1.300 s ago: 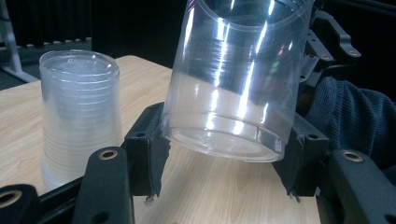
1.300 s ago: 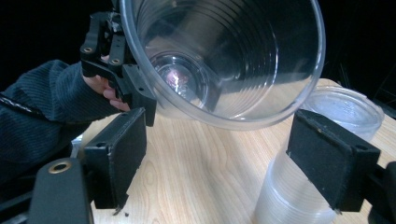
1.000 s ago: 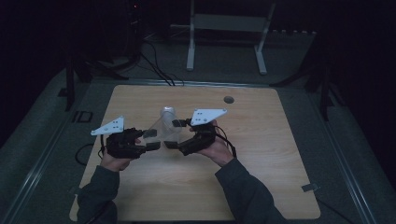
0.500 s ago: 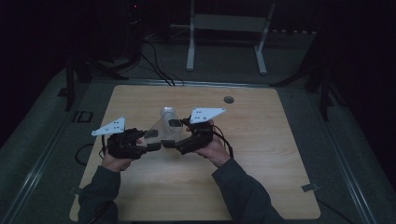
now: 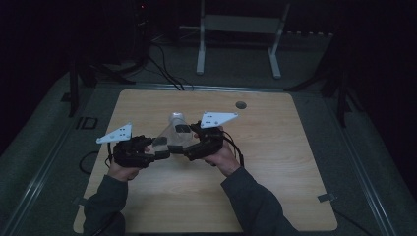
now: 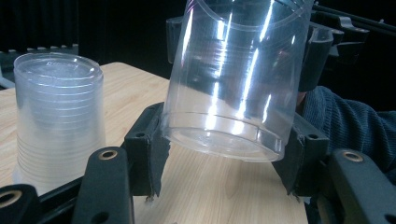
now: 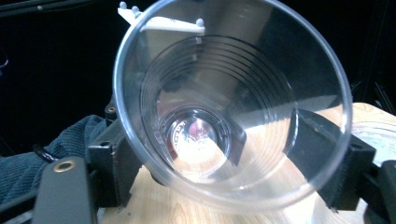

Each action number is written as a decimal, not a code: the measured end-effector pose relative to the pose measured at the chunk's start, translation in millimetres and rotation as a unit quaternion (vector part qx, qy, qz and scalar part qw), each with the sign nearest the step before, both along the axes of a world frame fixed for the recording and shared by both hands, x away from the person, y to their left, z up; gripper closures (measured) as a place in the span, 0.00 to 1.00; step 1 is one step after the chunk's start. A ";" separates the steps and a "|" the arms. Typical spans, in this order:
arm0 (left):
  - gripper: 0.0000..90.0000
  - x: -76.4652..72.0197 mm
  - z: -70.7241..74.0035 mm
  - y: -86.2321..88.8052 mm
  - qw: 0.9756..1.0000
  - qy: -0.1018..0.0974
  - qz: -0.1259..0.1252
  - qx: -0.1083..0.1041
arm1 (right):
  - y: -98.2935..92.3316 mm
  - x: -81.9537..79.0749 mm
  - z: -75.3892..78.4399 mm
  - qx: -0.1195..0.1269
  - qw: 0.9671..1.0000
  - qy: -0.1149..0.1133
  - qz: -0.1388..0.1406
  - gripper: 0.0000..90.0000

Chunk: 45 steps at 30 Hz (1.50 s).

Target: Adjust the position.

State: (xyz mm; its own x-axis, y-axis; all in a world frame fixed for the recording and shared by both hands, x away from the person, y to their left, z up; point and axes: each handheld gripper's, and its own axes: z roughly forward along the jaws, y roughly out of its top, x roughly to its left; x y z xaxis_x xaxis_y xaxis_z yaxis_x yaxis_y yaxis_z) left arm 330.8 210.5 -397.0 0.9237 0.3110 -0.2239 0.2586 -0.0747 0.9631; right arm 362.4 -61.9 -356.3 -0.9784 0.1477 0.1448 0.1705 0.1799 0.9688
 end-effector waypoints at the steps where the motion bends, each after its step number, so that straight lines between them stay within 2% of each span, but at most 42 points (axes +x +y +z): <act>1: 0.47 -0.1 -0.2 -0.1 1.000 0.001 -0.001 -0.001 | 0.5 0.0 0.0 0.003 1.000 0.000 0.001 0.24; 4: 0.47 0.1 -0.2 -0.3 1.000 0.000 -0.002 0.000 | 1.2 0.0 0.0 0.009 1.000 0.001 0.005 0.25; 7: 0.47 0.0 0.2 -0.1 1.000 -0.001 -0.003 0.001 | 1.3 -0.5 0.1 0.013 1.000 -0.002 0.004 0.32; 11: 0.44 -0.2 1.2 -1.1 1.000 0.000 -0.001 0.009 | 0.9 -0.9 0.2 0.011 1.000 -0.006 0.001 0.34; 17: 0.35 -1.4 4.0 -4.6 0.999 -0.003 0.012 0.037 | -0.7 -0.4 0.6 0.008 1.000 -0.009 -0.004 0.34; 27: 0.32 -3.7 7.3 -10.3 0.996 -0.018 0.043 0.076 | -1.9 1.0 0.5 -0.007 1.000 -0.003 -0.021 0.34; 37: 0.30 -10.1 9.9 -15.5 0.989 -0.043 0.080 0.116 | -2.7 1.0 1.2 -0.018 0.999 -0.006 -0.035 0.34; 40: 0.30 -12.4 10.7 -17.4 0.987 -0.051 0.090 0.124 | -1.8 -0.3 1.8 -0.031 0.998 -0.016 -0.044 0.34; 43: 0.30 -14.1 11.0 -19.8 0.984 -0.059 0.100 0.134 | 0.3 -3.0 2.1 -0.044 0.997 -0.025 -0.050 0.34; 45: 0.30 -15.4 11.0 -22.6 0.981 -0.065 0.107 0.145 | 1.6 -3.7 2.7 -0.052 0.997 -0.027 -0.055 0.34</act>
State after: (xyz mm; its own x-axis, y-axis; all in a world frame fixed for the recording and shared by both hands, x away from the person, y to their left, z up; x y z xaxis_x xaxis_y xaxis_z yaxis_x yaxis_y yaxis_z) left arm 315.4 188.0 -386.0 0.8455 0.5336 0.0188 0.1743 -0.3090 0.9350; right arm 358.7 -60.2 -353.6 -0.9611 0.2666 0.0717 0.1439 0.2620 0.9543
